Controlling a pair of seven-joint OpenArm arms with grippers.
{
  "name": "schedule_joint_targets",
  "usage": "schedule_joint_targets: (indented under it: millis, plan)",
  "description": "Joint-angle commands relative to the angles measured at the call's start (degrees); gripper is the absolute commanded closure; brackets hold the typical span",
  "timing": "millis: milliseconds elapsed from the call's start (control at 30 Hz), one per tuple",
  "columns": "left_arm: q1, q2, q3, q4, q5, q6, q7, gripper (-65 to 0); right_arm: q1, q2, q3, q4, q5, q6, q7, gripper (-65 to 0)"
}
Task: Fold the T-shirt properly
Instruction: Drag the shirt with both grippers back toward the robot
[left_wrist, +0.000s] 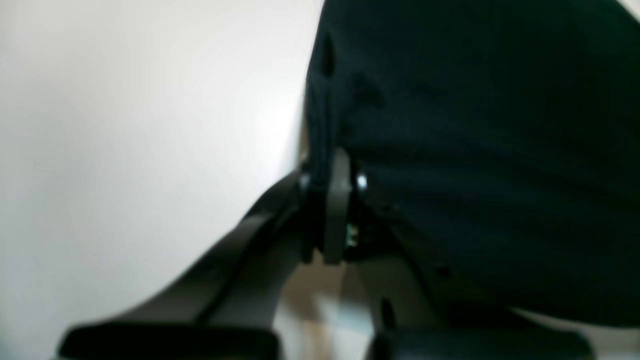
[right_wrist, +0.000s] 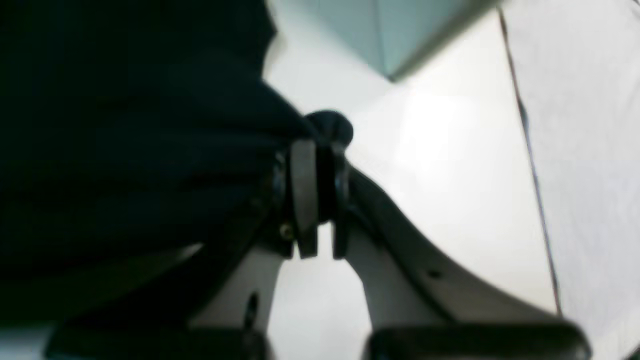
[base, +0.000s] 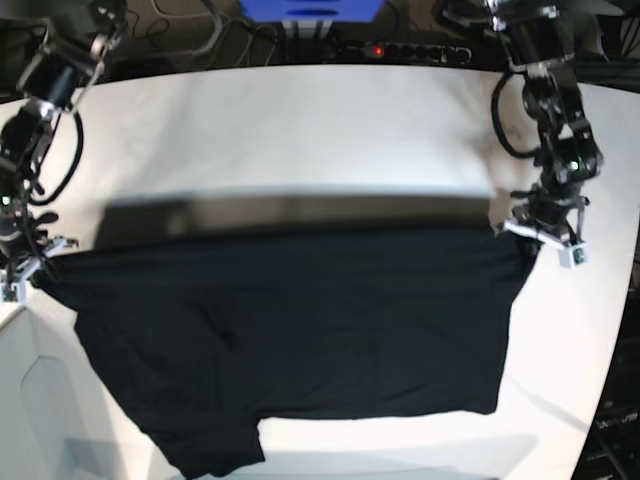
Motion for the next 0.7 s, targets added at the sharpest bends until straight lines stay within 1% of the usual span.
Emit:
schedule_joint_targets:
  millis: [0, 133, 267, 367, 500, 600, 667]
  plan:
    - [1.0, -1.0, -0.7, 1.9, 0.9, 0.9, -1.5, -0.1, -0.3, 1.5, 0.8, 1.6, -0.9, -0.9, 1.1, 0.0]
    - [8.1, 0.6, -1.3, 4.3, 0.9, 0.8, -1.6, -0.1, -6.8, 0.7, 2.7, 3.7, -0.9, -0.9, 1.1, 0.0]
    - [14.1, 3.5, -5.5, 6.4, 1.0, 0.6, -1.6, -0.1, -14.4, 0.1, 4.4, 6.5, -0.9, -0.8, 1.1, 0.0]
    - [18.2, 4.7, -8.6, 8.4, 0.9, 0.6, -1.6, -0.1, -19.9, -0.5, 5.2, 8.8, -0.9, -0.8, 1.1, 0.0]
    - [23.1, 4.9, -9.8, 10.8, 0.9, 0.6, -1.6, -0.1, -26.0, -2.6, 5.2, 12.7, -0.9, -0.8, 1.1, 0.0]
    - [26.8, 5.0, -9.3, 12.4, 0.9, 0.6, -1.6, -0.1, -29.8, -2.8, 5.0, 14.9, -0.9, -0.7, 1.1, 0.0]
    - [28.6, 5.0, -9.1, 12.6, 0.9, 0.6, -1.6, -0.1, -31.9, -3.6, 5.2, 16.4, -0.9, -0.7, 1.1, 0.0]
